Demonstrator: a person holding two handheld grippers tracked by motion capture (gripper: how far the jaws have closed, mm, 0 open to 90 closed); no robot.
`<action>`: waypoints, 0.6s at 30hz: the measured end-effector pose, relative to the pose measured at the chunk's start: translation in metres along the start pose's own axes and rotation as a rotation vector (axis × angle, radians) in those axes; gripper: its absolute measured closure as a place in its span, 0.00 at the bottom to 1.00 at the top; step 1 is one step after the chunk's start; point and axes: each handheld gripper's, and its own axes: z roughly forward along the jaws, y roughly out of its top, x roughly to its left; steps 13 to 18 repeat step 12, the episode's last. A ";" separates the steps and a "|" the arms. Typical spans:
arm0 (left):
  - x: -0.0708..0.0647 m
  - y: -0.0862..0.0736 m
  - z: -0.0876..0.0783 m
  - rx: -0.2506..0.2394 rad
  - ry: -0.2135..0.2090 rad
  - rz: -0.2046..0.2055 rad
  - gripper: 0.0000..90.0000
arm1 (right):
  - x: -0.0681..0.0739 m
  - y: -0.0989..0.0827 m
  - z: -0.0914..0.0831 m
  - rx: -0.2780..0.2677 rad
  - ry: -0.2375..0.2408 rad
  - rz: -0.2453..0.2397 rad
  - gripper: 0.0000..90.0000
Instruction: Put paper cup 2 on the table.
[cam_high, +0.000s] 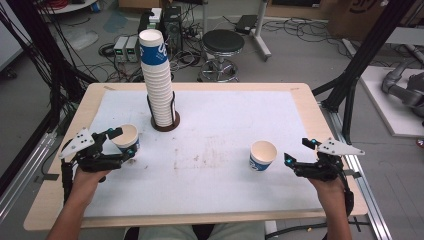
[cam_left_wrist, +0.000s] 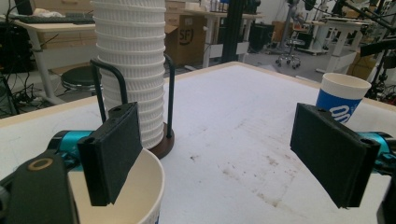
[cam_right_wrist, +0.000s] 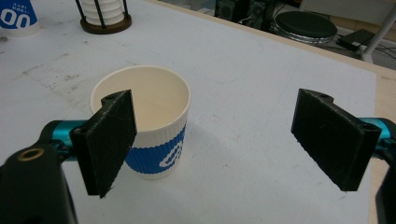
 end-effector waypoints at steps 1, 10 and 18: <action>0.000 0.000 0.000 0.000 0.000 -0.002 0.18 | 0.000 0.000 0.000 0.002 0.002 0.000 0.16; -0.001 0.001 0.000 -0.005 -0.001 -0.001 0.18 | 0.000 0.000 0.002 0.008 0.005 -0.006 0.16; 0.000 0.001 -0.001 -0.005 0.003 0.001 0.18 | 0.000 0.000 0.003 0.009 0.007 -0.005 0.16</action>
